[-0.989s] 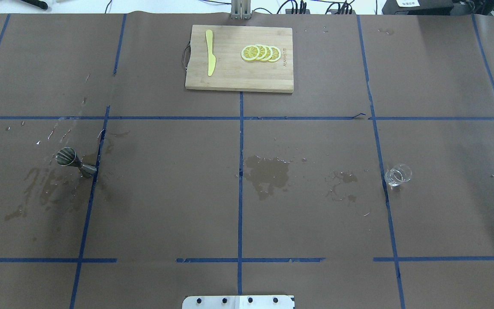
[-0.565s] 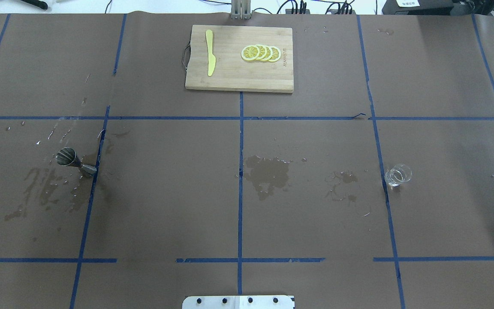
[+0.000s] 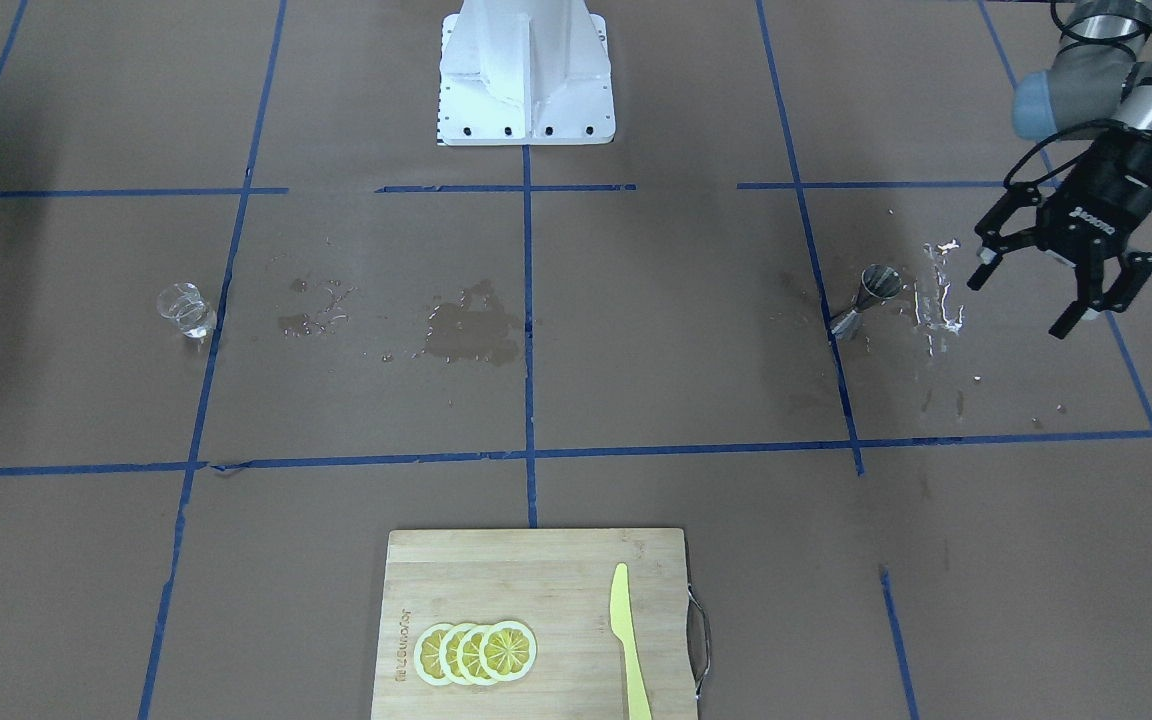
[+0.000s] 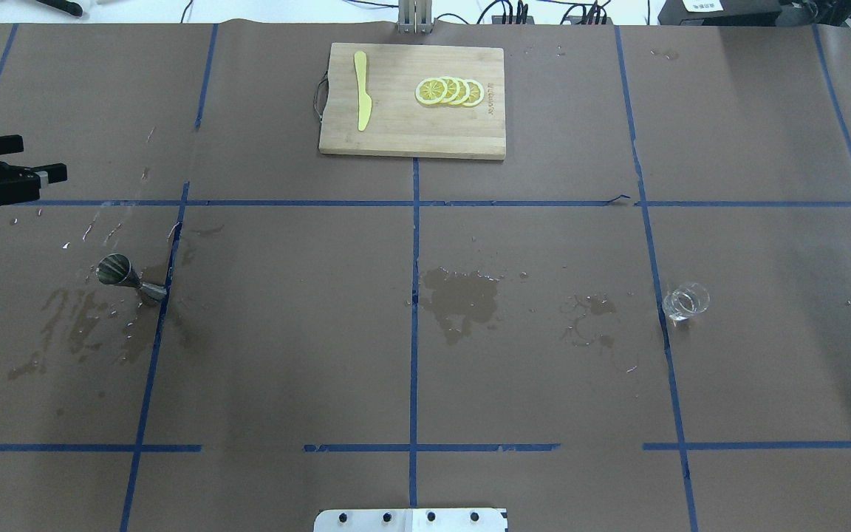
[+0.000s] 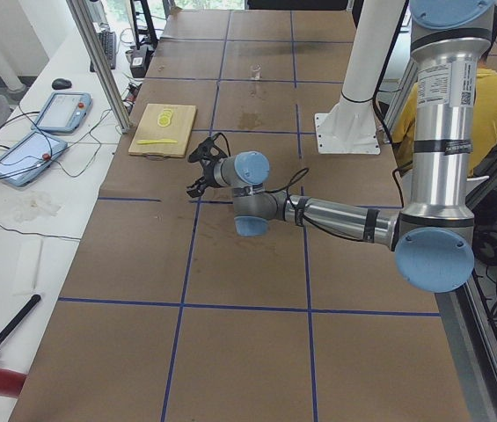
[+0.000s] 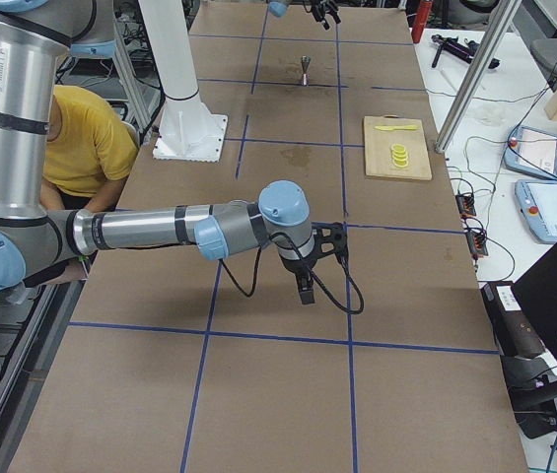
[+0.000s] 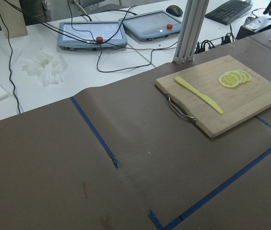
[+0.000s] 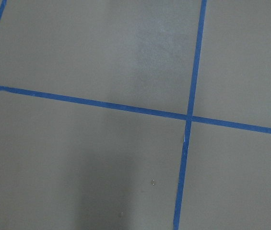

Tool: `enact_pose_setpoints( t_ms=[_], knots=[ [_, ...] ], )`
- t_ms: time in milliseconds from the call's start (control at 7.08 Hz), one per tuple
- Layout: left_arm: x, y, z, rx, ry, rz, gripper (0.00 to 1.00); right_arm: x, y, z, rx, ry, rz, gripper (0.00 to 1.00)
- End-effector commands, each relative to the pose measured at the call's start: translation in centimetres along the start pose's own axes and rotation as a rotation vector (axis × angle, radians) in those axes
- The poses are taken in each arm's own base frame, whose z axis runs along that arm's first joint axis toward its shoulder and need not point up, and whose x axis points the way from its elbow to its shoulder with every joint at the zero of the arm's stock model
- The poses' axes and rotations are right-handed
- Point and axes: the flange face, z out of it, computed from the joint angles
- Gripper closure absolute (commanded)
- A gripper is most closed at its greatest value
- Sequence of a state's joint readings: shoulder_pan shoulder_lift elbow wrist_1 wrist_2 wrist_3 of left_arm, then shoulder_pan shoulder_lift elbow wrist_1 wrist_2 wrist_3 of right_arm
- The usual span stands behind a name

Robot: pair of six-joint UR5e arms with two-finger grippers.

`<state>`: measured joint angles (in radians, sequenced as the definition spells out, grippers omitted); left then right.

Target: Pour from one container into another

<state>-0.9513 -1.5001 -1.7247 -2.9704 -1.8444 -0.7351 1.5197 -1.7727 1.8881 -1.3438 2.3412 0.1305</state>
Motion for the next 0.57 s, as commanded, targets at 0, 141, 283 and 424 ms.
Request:
enact_pose_setpoints(
  t_ms=[0,141,283,424],
  knots=[
    [4.5,5.2,0.7,0.105,-0.058,-0.049,0.00,0.1,0.2,-0.2,0.002,0.000,0.007,0.00],
    [5.8,7.6,1.2,0.140,-0.108,-0.071,0.00,0.1,0.2,-0.2,0.003,0.000,0.008,0.00],
    [7.7,9.4,2.0,0.176,-0.147,-0.070,0.00,0.1,0.1,-0.4,0.007,0.001,0.008,0.00],
    [9.6,11.7,2.7,0.194,-0.171,-0.086,0.00,0.3,0.2,-0.4,0.008,0.001,0.011,0.00]
  ],
)
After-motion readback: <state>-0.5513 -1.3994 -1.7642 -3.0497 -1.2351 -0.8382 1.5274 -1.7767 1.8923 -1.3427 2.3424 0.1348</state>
